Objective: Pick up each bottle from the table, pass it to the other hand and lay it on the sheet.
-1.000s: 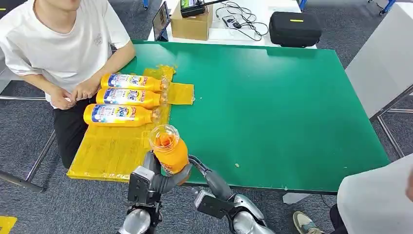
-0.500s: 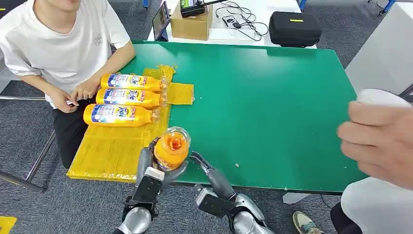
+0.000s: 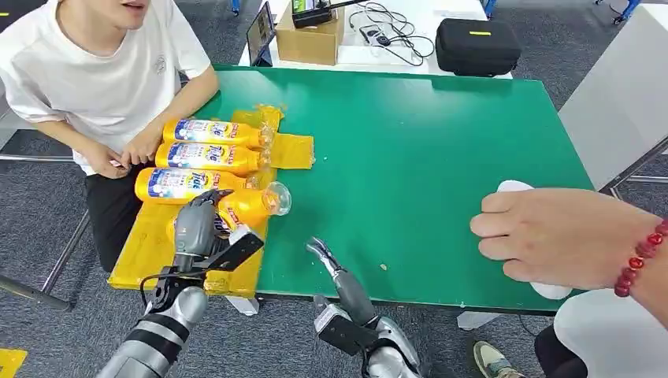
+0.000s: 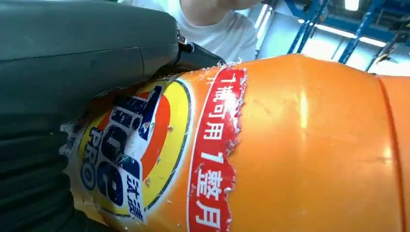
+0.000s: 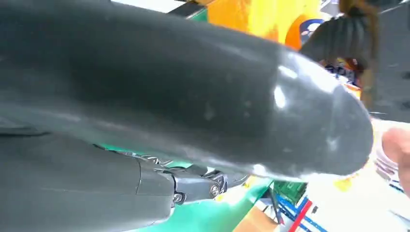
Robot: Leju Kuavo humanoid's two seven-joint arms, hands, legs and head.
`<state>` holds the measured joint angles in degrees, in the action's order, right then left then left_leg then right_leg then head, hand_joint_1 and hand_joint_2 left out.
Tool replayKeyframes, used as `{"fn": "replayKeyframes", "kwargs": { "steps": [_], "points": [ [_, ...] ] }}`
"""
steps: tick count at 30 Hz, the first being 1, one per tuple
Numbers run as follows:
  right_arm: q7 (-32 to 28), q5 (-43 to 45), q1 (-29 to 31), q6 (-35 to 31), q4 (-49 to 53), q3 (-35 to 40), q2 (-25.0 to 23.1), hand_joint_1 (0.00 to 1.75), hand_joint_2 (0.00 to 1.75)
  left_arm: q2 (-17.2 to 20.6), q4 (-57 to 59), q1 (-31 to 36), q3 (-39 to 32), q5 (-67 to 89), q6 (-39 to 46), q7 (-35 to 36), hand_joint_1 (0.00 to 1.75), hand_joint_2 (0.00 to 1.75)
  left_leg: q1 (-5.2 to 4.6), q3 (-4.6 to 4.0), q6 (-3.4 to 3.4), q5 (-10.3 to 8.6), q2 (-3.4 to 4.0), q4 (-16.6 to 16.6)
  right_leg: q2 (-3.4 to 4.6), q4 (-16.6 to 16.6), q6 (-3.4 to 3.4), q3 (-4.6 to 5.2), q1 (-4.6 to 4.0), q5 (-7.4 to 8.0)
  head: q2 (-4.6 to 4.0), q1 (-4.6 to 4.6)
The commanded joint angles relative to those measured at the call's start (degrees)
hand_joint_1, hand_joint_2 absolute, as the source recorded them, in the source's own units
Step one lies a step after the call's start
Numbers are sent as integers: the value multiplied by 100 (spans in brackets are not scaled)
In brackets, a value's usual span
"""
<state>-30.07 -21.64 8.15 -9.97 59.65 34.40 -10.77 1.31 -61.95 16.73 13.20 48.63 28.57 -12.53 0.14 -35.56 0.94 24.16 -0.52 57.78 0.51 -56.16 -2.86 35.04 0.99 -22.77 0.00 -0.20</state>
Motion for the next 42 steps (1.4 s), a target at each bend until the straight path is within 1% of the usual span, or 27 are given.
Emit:
{"fn": "replayKeyframes", "kwargs": {
  "steps": [1,2,3,5,6,7,8,9,11,12,14,16,17,21,22,24,25,26,27,28,29,34,37,38,39,40,42],
  "points": [
    [-244,168,255,-119,-392,-50,-102,0,0,359,2029,1113,23,1066,343,408,175,175,7,40,-7,13,1,-4,-8,5,16,-42,-9,-14,0,0],
    [-250,226,303,-102,-435,-68,-146,0,0,357,2427,1306,77,1242,201,473,175,175,3,18,-5,3,-5,-4,-10,4,11,-21,-5,-5,0,0],
    [-249,236,335,-88,-462,-63,-160,0,0,318,2606,1370,48,1225,125,480,175,175,6,30,-8,8,-4,-3,-12,3,15,-34,-9,-11,0,2],
    [-251,243,385,-48,-518,-39,-163,0,0,268,3052,1516,112,1342,-102,556,175,175,1,14,-5,1,-2,-5,-6,4,9,-16,-2,-3,0,-2],
    [-253,263,409,0,-556,-31,-157,0,0,233,3341,1581,138,1378,-118,535,175,175,4,26,-8,4,-3,-6,-10,5,14,-28,-7,-6,0,0],
    [-254,282,412,11,-551,-47,-146,0,0,191,3419,1582,87,1322,-163,537,175,175,7,38,-10,9,-1,-6,-10,5,18,-41,-11,-11,0,-2],
    [-249,311,402,29,-523,-60,-127,0,0,166,3523,1593,108,1298,-201,498,175,175,2,27,-7,4,0,-7,-6,6,12,-27,-5,-6,0,-2],
    [-244,323,392,32,-502,-82,-106,0,0,137,3561,1566,107,1296,-221,495,175,175,3,18,-5,2,2,-6,-2,6,8,-19,-5,-3,0,-2],
    [-239,329,386,43,-479,-103,-82,0,0,113,3634,1577,157,1342,-310,487,175,175,1,20,-5,3,-1,-6,-6,5,7,-22,-4,-6,0,-2],
    [-239,329,386,43,-479,-103,-82,0,0,113,3634,1577,157,1342,-310,487,175,175,4,38,-6,9,-2,-7,-10,8,11,-41,-7,-12,0,0],
    [-239,330,385,46,-477,-105,-79,0,0,109,3633,1593,158,1345,-325,495,175,175,3,42,-6,10,-4,-7,-11,7,11,-46,-5,-13,0,0],
    [-239,330,385,46,-477,-105,-79,0,0,109,3633,1593,158,1345,-325,495,175,175,-1,27,-4,2,2,-7,-1,5,8,-28,0,-4,0,-2],
    [-239,330,385,46,-477,-105,-79,0,0,109,3633,1593,158,1345,-325,495,175,175,0,37,-6,5,3,-7,-3,6,12,-38,-3,-6,0,-2],
    [-208,367,375,102,-488,-149,-90,0,0,136,3700,1631,288,1391,-940,432,175,175,1,40,-7,2,4,-7,-2,6,12,-38,-3,-3,0,-2],
    [-204,376,378,117,-502,-163,-101,0,0,163,3734,1642,382,1484,-1028,457,171,175,-2,35,-6,-1,3,-7,0,5,8,-32,-1,-1,0,-2],
    [-199,383,392,141,-564,-172,-121,0,0,180,3806,1661,479,1575,-1162,489,157,175,0,49,-10,-1,4,-9,-1,6,11,-46,-2,-2,0,-2],
    [-197,385,408,156,-612,-170,-129,0,0,160,3832,1667,488,1557,-1287,468,91,175,1,58,-13,0,7,-11,0,7,14,-54,-4,-3,0,-2],
    [-197,389,423,167,-640,-179,-139,0,0,131,3824,1673,455,1463,-1438,391,51,175,1,56,-13,0,10,-9,4,4,12,-52,-4,-2,0,-2],
    [-197,389,433,173,-637,-180,-144,0,0,96,3815,1675,457,1441,-1491,380,28,175,3,65,-15,2,13,-11,4,5,17,-59,-6,-4,0,-2],
    [-196,391,448,208,-628,-173,-138,0,0,97,3674,1600,545,1440,-1449,191,5,175,-1,63,-12,-3,1,-10,-2,3,10,-61,-2,-2,0,-2],
    [-189,391,456,215,-635,-172,-137,0,0,69,3647,1550,476,1313,-1456,116,0,175,3,75,-14,-2,2,-14,-3,9,16,-76,-6,-2,0,-2],
    [-153,378,440,231,-670,-182,-116,0,0,1,3477,1415,474,1067,-1401,-98,0,175,-4,93,-12,-4,1,-14,0,4,17,-90,2,-6,0,0],
    [-139,375,374,245,-641,-209,-76,0,0,-53,3052,1283,539,831,-1362,-352,0,175,-4,95,-11,-4,-7,-14,-6,4,17,-97,2,-9,0,-2],
    [-139,377,359,247,-640,-221,-68,0,0,-77,2811,1205,541,660,-1439,-482,0,175,-1,102,-12,-2,-2,-20,-5,13,22,-106,-2,-8,0,-2],
    [-137,385,339,242,-642,-240,-64,0,0,-99,2299,1028,590,378,-1617,-664,0,175,-5,98,-11,-3,-10,-16,-10,6,18,-102,2,-10,0,-2],
    [-143,382,337,243,-650,-249,-67,0,0,-75,2065,952,681,323,-1712,-535,0,175,-4,99,-12,-2,-10,-17,-12,9,21,-103,1,-11,0,-2],
    [-143,382,337,243,-650,-249,-67,0,0,-75,2065,952,681,323,-1712,-535,0,175,1,103,-13,4,-11,-16,-18,15,26,-112,-6,-15,0,-2]
  ]
}}
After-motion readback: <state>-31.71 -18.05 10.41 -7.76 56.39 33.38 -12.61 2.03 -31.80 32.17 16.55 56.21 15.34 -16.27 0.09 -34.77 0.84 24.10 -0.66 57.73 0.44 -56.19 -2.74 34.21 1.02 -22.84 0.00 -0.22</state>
